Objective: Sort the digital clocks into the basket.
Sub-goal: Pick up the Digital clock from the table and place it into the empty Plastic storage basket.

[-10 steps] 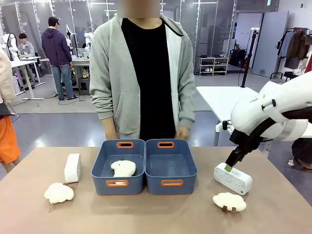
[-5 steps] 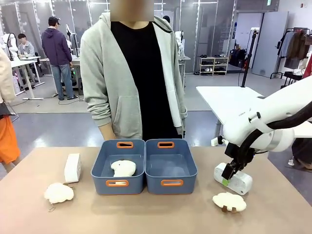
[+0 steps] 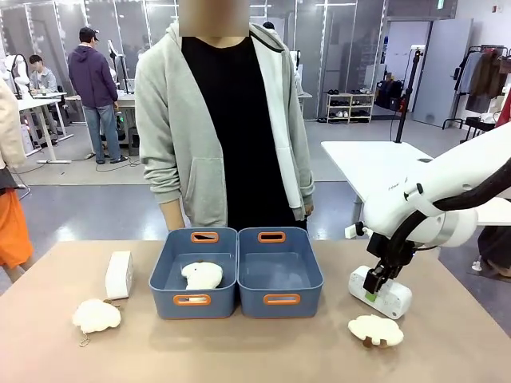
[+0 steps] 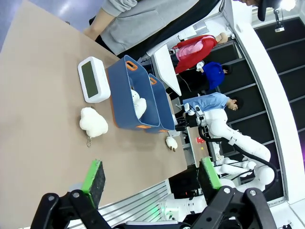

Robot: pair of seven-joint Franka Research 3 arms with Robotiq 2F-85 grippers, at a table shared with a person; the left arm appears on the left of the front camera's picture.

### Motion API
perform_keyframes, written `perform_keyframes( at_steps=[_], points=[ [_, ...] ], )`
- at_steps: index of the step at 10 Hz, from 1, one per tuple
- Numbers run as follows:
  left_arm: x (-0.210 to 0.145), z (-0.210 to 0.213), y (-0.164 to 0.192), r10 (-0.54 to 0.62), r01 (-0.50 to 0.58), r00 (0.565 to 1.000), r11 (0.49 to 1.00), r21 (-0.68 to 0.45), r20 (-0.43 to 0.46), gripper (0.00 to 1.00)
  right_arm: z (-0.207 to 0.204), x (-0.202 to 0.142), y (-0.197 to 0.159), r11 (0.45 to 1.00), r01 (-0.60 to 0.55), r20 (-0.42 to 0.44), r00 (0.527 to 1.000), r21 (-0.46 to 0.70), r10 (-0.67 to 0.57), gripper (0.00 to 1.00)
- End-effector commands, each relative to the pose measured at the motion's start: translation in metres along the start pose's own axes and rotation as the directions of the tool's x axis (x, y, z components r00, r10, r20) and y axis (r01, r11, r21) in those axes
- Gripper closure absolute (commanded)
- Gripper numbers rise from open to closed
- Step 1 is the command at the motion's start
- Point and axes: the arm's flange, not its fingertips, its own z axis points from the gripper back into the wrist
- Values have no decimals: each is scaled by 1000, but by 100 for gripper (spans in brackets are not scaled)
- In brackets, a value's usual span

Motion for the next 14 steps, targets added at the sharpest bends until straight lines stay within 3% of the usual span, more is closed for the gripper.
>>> perform_keyframes(
  at_steps=[1, 2, 3, 5, 6, 8, 10, 12, 14],
  points=[
    [2, 1, 1, -19, 19, 1000, 1000, -24, 7, 0, 17, 3, 4, 1000, 17, 16, 1000, -5, -17, 96],
    [2, 1, 1, -19, 19, 1000, 1000, -24, 7, 0, 34, 4, 8, 1000, -8, 65, 998, 21, 7, 100],
    [2, 1, 1, -19, 19, 1000, 1000, -24, 7, 0, 73, 7, 16, 998, -57, 166, 985, 27, 52, 100],
    [2, 1, 1, -19, 19, 1000, 1000, -24, 7, 0, 121, 27, 49, 977, -206, 190, 963, 51, 193, 100],
    [2, 1, 1, -19, 19, 1000, 1000, -24, 7, 0, 129, 47, 72, 948, -315, 152, 940, 39, 306, 100],
    [2, 1, 1, -19, 19, 1000, 1000, -24, 7, 0, 131, 90, 121, 836, -548, 96, 834, 31, 543, 100],
    [2, 1, 1, -19, 19, 1000, 1000, -24, 7, 0, 116, 115, 163, 725, -688, 46, 725, 35, 687, 100],
    [2, 1, 1, -19, 19, 1000, 1000, -24, 7, 0, 90, 134, 185, 650, -760, 27, 650, 12, 759, 100],
    [2, 1, 1, -19, 19, 1000, 1000, -24, 7, 0, 59, 149, 185, 619, -784, 9, 620, 50, 785, 100]
  ],
)
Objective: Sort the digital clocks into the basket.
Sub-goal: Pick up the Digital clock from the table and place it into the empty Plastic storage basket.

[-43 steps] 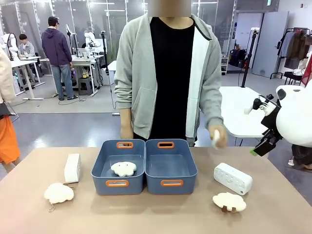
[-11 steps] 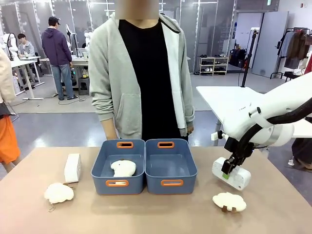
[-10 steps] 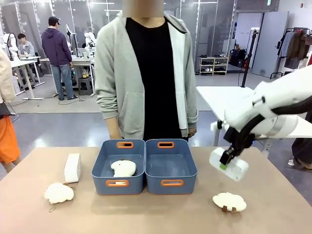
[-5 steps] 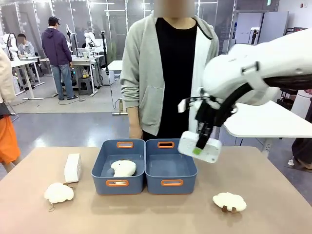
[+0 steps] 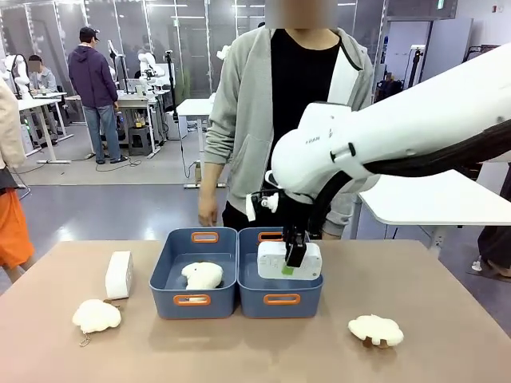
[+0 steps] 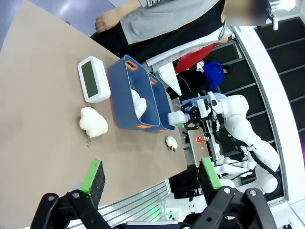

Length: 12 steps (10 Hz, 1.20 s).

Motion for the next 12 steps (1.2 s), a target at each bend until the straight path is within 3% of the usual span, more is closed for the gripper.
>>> perform_keyframes(
  at_steps=[1, 6, 7, 8, 9, 12],
  points=[
    [2, 2, 1, -19, 19, 1000, 1000, -24, 8, 0, -21, 0, -23, 999, -45, -8, 999, 17, 45, 100],
    [2, 2, 1, -19, 19, 1000, 1000, -24, 8, 0, -79, -3, -42, 997, 4, -74, 997, 80, 2, 100],
    [2, 2, 1, -19, 19, 1000, 1000, -24, 8, 0, -78, -4, -43, 997, 1, -76, 997, 73, 4, 32],
    [2, 2, 1, -19, 19, 1000, 1000, -24, 8, 0, -72, -3, -43, 998, 6, -67, 998, 66, -2, 22],
    [2, 2, 1, -19, 19, 1000, 1000, -24, 8, 0, -69, -3, -42, 998, 10, -59, 998, 62, -7, 3],
    [2, 2, 1, -19, 19, 1000, 1000, -24, 8, 0, -46, -6, -37, 997, 49, -13, 999, 51, -48, 0]
  ],
)
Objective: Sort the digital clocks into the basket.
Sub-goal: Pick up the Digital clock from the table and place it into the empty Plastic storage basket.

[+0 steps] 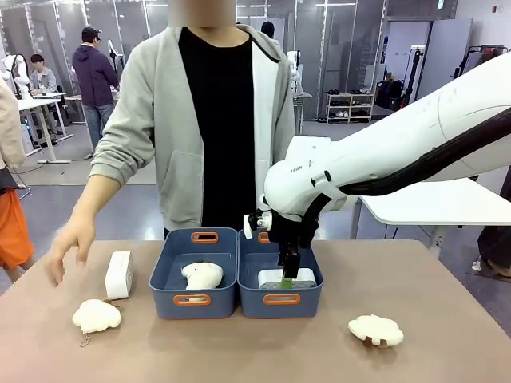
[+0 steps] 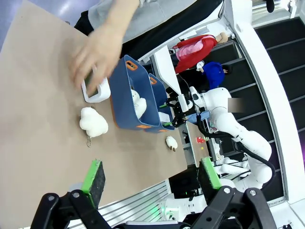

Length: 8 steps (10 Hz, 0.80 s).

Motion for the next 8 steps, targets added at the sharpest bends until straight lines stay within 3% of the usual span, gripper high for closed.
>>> perform_keyframes(
  at_steps=[1, 2, 3, 4, 8],
  points=[
    [2, 2, 1, -19, 19, 1000, 1000, -24, 8, 0, 31, -6, 15, 998, 68, 60, 996, 12, -69, 3],
    [2, 2, 1, -19, 19, 1000, 1000, -24, 8, 0, 46, -11, 18, 996, 66, 68, 995, 66, -70, 3],
    [2, 2, 1, -19, 19, 1000, 1000, -24, 8, 0, 52, -26, 16, 988, 151, 24, 988, -15, -150, 3],
    [2, 2, 1, -19, 19, 1000, 1000, -24, 8, 0, 32, -4, 7, 999, 44, 43, 998, 16, -44, 3],
    [2, 2, 1, -19, 19, 1000, 1000, -24, 8, 0, 32, -4, 7, 999, 44, 43, 998, 16, -44, 3]
  ],
)
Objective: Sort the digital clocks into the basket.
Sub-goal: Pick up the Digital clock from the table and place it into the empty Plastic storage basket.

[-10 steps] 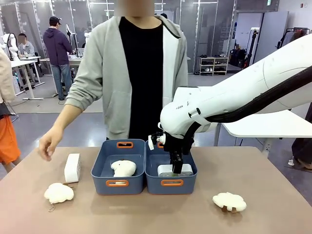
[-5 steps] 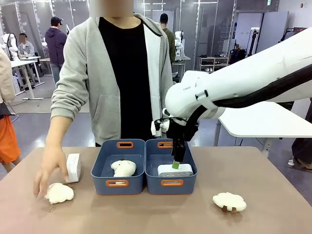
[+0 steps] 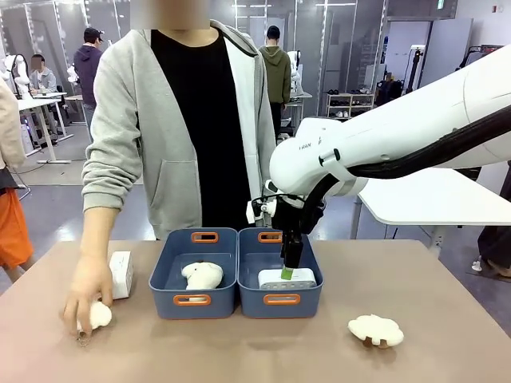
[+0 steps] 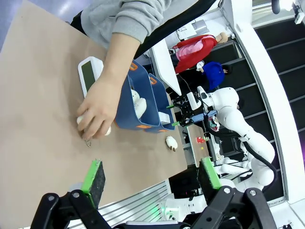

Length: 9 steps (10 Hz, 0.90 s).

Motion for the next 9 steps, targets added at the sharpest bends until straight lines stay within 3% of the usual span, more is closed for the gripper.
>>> perform_keyframes(
  at_steps=[1, 4, 5, 7, 8, 9],
  points=[
    [2, 2, 1, -19, 19, 1000, 1000, -24, 8, 0, 2, 0, -3, 1000, -18, 3, 1000, -15, 18, 3],
    [2, 2, 1, -19, 19, 1000, 1000, -24, 8, 0, 2, 1, -1, 1000, -1, 2, 1000, -3, 1, 3],
    [2, 2, 1, -19, 19, 1000, 1000, -24, 8, 0, 38, -15, 10, 996, -35, 183, 983, 76, 21, 3],
    [2, 2, 1, -19, 19, 1000, 1000, -24, 8, 0, 81, -65, 25, 978, 60, 297, 947, 198, -118, 3],
    [2, 2, 1, -19, 19, 1000, 1000, -24, 8, 0, 94, -93, 29, 960, 97, 396, 897, 261, -198, 3],
    [2, 2, 1, -19, 19, 1000, 1000, -24, 8, 0, 104, -124, 34, 928, 148, 499, 808, 342, -313, 3]
  ],
)
